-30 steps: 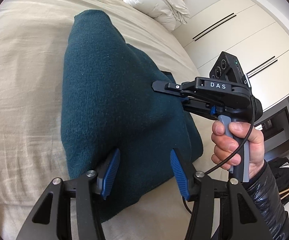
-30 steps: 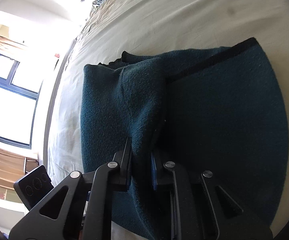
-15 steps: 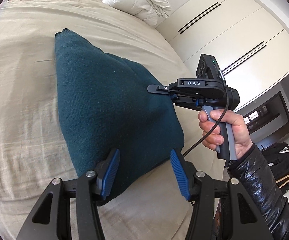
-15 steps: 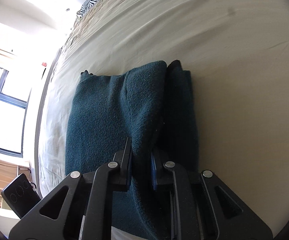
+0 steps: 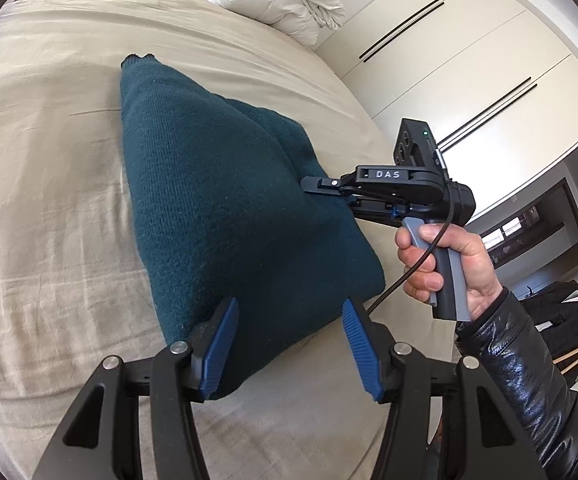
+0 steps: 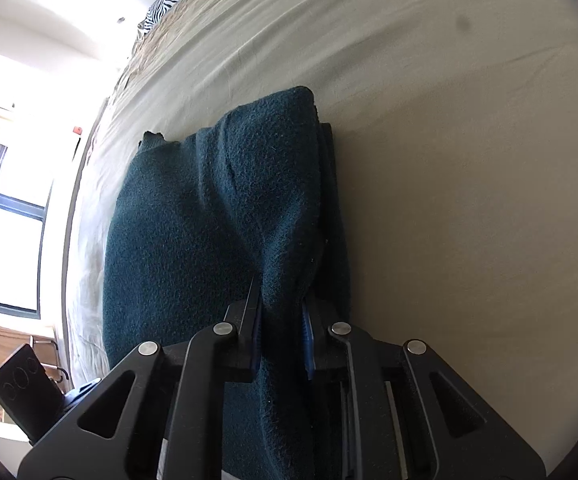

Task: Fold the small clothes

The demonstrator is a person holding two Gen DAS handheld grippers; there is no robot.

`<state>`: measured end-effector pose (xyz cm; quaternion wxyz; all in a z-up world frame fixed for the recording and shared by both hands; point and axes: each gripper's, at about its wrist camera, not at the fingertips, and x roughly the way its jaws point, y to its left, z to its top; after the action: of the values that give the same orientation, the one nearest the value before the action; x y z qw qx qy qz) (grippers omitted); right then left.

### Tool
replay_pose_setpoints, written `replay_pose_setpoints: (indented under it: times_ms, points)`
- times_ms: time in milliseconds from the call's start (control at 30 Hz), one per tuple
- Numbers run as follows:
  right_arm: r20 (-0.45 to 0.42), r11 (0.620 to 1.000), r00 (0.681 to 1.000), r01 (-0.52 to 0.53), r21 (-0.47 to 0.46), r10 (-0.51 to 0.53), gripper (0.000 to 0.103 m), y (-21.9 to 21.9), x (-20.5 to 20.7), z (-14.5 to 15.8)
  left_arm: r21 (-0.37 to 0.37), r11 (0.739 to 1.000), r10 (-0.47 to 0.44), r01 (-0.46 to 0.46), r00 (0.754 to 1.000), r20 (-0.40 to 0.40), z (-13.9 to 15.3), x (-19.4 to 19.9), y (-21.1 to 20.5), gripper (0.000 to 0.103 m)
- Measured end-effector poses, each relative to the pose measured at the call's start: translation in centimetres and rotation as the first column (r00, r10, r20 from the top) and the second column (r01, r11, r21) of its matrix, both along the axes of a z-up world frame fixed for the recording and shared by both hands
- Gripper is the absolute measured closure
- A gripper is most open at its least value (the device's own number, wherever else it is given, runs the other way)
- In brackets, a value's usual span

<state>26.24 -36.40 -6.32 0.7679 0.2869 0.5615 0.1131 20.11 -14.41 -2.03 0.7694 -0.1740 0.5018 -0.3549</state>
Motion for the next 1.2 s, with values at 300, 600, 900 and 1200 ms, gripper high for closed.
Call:
replay_pose_setpoints:
  times_ms: [300, 600, 900, 1200]
  points:
    - [0.072, 0.996, 0.996, 0.054, 0.065, -0.059, 0.084, -0.2, -5.9, 2.8, 0.010, 0.999, 0.031, -0.032, 0.995, 0.097, 1.6, 1.2, 0.1, 0.045]
    - [0.037, 0.994, 0.996, 0.082, 0.075, -0.085, 0.085, -1.9, -8.1, -0.3, 0.101, 0.995, -0.009, 0.005, 0.999, 0.037, -1.9, 2.1, -1.8, 0.046]
    - [0.095, 0.994, 0.995, 0.046, -0.098, -0.037, 0.084, 0.2, -8.3, 4.7, 0.145, 0.989, -0.032, 0.013, 0.991, 0.128, 1.5, 2.3, -0.2, 0.045]
    - [0.161, 0.996, 0.987, 0.007, 0.094, -0.022, 0.084, 1.4, -2.6, 5.5, 0.299, 0.954, -0.034, -0.028, 0.979, 0.201, 2.3, 12.0, -4.5, 0.044]
